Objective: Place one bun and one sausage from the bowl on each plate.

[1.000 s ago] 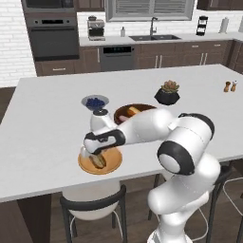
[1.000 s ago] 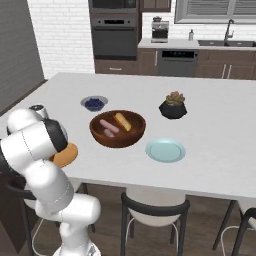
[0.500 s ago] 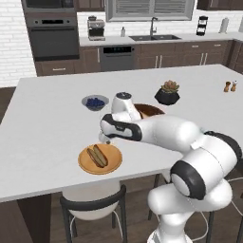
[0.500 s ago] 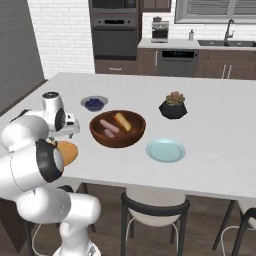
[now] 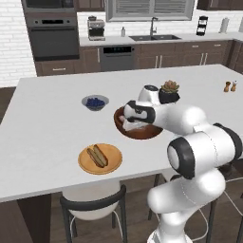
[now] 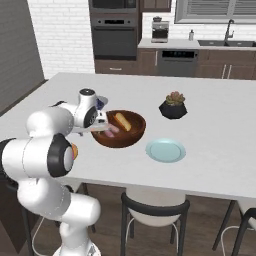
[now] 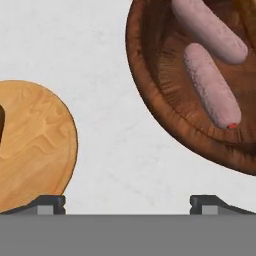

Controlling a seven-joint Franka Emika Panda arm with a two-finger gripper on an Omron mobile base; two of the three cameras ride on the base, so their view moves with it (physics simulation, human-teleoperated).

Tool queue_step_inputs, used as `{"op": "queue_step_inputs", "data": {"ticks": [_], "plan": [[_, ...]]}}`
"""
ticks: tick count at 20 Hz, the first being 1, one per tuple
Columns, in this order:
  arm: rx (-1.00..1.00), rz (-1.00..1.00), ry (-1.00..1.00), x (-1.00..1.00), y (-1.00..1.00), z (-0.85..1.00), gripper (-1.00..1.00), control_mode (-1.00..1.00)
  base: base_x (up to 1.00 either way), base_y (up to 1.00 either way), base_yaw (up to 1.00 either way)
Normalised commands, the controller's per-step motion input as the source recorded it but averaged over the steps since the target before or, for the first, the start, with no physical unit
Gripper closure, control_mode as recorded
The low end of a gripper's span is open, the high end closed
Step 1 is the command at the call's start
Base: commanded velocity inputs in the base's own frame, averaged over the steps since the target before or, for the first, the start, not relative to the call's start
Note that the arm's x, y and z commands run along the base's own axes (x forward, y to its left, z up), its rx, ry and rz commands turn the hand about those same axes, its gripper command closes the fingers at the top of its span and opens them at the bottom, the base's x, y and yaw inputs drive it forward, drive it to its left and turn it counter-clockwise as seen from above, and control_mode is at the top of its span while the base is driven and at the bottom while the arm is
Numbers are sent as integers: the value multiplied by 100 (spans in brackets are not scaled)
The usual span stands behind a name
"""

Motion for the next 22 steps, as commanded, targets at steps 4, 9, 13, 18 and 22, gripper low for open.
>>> {"op": "queue_step_inputs", "data": {"ticks": [4,9,13,18,22], "plan": [[4,-5,13,100,-100,0,-100,-100,0,0,0],[-7,-14,9,70,-45,-13,-100,-100,0,0,0],[-19,-21,3,10,18,-41,-100,-100,0,0,0],[-12,-13,-3,-14,29,-38,-100,-100,0,0,0],[1,-1,1,17,3,-5,-100,-100,0,0,0]]}}
